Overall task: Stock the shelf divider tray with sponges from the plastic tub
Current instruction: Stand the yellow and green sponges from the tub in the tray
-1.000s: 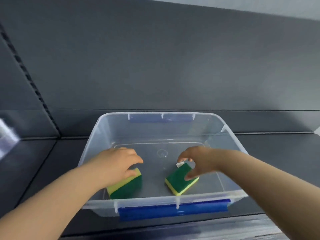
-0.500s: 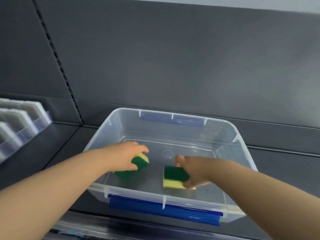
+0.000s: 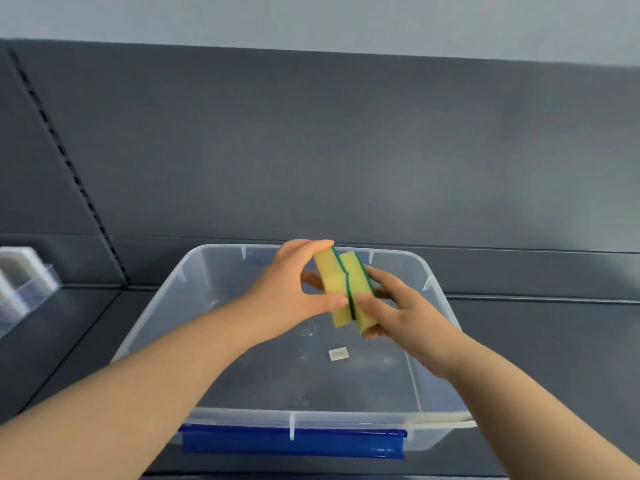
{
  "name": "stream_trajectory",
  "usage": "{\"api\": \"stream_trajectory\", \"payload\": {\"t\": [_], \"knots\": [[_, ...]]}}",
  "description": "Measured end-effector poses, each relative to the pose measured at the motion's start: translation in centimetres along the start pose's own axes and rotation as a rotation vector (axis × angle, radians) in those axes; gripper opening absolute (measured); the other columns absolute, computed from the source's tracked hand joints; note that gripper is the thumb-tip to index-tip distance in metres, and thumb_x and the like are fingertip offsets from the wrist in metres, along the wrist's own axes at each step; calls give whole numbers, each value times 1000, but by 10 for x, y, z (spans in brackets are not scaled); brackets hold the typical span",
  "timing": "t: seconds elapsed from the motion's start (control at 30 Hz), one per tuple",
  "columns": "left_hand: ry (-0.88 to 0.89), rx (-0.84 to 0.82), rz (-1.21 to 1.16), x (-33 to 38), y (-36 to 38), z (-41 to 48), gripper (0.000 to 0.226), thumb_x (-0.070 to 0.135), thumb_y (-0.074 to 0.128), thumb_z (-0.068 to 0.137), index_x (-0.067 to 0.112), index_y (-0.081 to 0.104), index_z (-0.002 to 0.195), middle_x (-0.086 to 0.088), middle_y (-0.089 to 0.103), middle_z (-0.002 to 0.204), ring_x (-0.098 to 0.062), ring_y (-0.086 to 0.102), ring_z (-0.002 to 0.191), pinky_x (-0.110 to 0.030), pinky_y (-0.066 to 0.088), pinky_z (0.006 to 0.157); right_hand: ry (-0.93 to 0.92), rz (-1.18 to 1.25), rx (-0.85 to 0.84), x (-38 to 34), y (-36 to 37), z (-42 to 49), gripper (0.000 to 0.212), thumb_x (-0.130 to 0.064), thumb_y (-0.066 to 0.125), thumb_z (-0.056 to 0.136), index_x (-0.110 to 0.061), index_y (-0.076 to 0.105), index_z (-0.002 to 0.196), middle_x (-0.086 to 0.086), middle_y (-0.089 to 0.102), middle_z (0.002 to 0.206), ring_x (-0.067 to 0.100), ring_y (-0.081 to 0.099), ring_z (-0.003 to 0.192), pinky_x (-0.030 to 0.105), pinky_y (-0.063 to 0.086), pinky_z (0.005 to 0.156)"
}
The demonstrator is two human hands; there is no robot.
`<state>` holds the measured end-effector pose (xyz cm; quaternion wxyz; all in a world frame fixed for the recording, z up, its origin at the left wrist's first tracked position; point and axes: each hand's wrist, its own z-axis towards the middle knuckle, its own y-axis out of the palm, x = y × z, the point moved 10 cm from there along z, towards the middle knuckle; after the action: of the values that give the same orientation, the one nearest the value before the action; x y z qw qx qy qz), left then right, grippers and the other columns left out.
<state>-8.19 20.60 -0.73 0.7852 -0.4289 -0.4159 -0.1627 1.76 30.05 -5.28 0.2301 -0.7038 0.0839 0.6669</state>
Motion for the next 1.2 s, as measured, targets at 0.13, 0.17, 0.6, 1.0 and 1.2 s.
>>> {"api": "stream_trajectory", "payload": {"t": [0.13, 0.17, 0.6, 1.0, 1.2], "knots": [[6, -44, -7, 10, -1, 2, 75, 27, 85, 60, 48, 40, 116, 20, 50, 111, 8, 59, 82, -5, 42, 72, -76, -223, 71, -8, -14, -8, 56, -29, 76, 72, -45, 47, 117, -22, 59, 107, 3, 65, 78, 18, 52, 69], [6, -50, 6, 11, -1, 1, 77, 30, 86, 58, 53, 38, 114, 22, 48, 112, 6, 58, 85, -5, 41, 73, -95, -231, 84, -9, -16, -9, 48, -29, 73, 74, -47, 49, 111, -21, 61, 102, 3, 64, 75, 18, 52, 68], [51, 138, 343, -5, -40, -40, 34, 39, 78, 64, 32, 57, 90, 15, 51, 92, -5, 52, 79, -23, 46, 70, -233, -590, 360, -40, -26, -12, 30, -21, 70, 75, -33, 48, 90, -20, 52, 74, 0, 51, 65, 2, 37, 60], [185, 575, 604, 23, -209, -180, 38, 16, 78, 71, 10, 66, 107, -2, 60, 103, -6, 51, 93, -3, 33, 84, -507, -483, 408, -130, 119, -40, 35, -23, 70, 76, -42, 46, 94, -24, 54, 84, -4, 53, 84, 0, 36, 68], [75, 690, 646, -10, -301, -311, 50, 27, 74, 76, 12, 59, 121, 6, 51, 109, 1, 45, 96, -1, 30, 91, -525, -385, 310, -146, 253, -57, 31, -26, 68, 79, -38, 46, 98, -24, 50, 91, -10, 48, 91, -2, 33, 70]]}}
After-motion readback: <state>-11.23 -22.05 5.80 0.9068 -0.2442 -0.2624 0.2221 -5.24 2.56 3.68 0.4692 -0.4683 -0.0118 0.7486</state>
